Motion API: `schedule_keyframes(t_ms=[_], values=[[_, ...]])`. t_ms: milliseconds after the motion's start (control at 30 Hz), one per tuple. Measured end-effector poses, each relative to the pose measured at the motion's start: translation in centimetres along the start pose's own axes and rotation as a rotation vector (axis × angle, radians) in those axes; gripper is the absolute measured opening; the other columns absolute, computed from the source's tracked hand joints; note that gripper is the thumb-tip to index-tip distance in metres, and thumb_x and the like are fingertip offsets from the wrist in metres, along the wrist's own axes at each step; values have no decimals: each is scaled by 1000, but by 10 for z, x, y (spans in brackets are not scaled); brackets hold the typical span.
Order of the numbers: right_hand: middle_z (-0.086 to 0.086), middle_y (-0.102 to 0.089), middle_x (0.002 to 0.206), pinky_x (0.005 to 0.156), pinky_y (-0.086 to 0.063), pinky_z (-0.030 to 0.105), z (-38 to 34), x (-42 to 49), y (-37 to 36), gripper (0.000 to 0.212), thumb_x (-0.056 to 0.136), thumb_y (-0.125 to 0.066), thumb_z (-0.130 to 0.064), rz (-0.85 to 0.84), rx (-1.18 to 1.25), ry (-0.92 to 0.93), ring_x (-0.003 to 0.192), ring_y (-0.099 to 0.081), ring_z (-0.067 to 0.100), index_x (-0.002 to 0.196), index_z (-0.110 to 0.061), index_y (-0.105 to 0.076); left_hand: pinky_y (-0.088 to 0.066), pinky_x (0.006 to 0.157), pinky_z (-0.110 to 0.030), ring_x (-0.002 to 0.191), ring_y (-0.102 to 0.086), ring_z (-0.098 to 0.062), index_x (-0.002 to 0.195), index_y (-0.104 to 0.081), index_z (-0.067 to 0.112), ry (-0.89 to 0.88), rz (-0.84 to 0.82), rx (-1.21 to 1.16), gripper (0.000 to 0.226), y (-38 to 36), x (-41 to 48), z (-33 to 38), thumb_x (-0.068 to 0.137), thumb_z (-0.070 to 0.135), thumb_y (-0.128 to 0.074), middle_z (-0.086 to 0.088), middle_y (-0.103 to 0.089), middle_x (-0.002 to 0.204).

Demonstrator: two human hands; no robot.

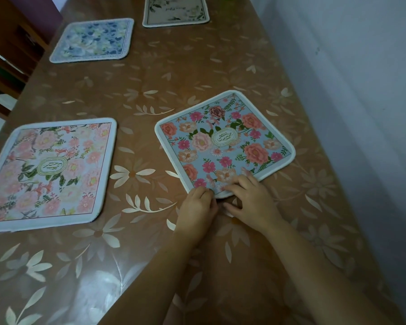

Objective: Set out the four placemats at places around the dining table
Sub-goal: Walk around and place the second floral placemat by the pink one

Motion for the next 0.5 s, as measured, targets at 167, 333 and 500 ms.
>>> schedule_keyframes(t_ms=[167, 333, 500], values=[[6, -61, 102, 79, -47, 41, -10, -8, 1, 31, 72, -70, -18, 19, -20, -43, 97, -56, 28, 102, -14, -63, -51, 60, -45, 70, -59, -37, 77, -63, -9, 12, -23, -45, 2, 6, -5, 2, 76, -8, -62, -24, -62, 75], [5, -59, 100, 94, -41, 41, -20, -13, 0, 22, 80, -62, -16, 38, 24, -50, 105, -50, 27, 101, -14, -62, -47, 61, -44, 69, -56, -36, 74, -61, -8, 26, -24, -46, 3, 17, -13, -2, 77, -7, -60, -23, -60, 74], [4, -60, 90, 80, -46, 38, -33, -35, 4, 17, 73, -68, -10, 36, 37, 14, 91, -56, 24, 90, -12, -64, -44, 60, -28, 65, -60, -30, 73, -62, -3, 31, -37, -63, 10, 36, -54, -14, 70, -12, -66, -19, -62, 73]])
Point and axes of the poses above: each hand's wrist, its own x-axis towards the middle knuckle, its own y-axis out of the back of the hand, z = x × y, the point moved 7 cm from there along x, towards the middle knuckle
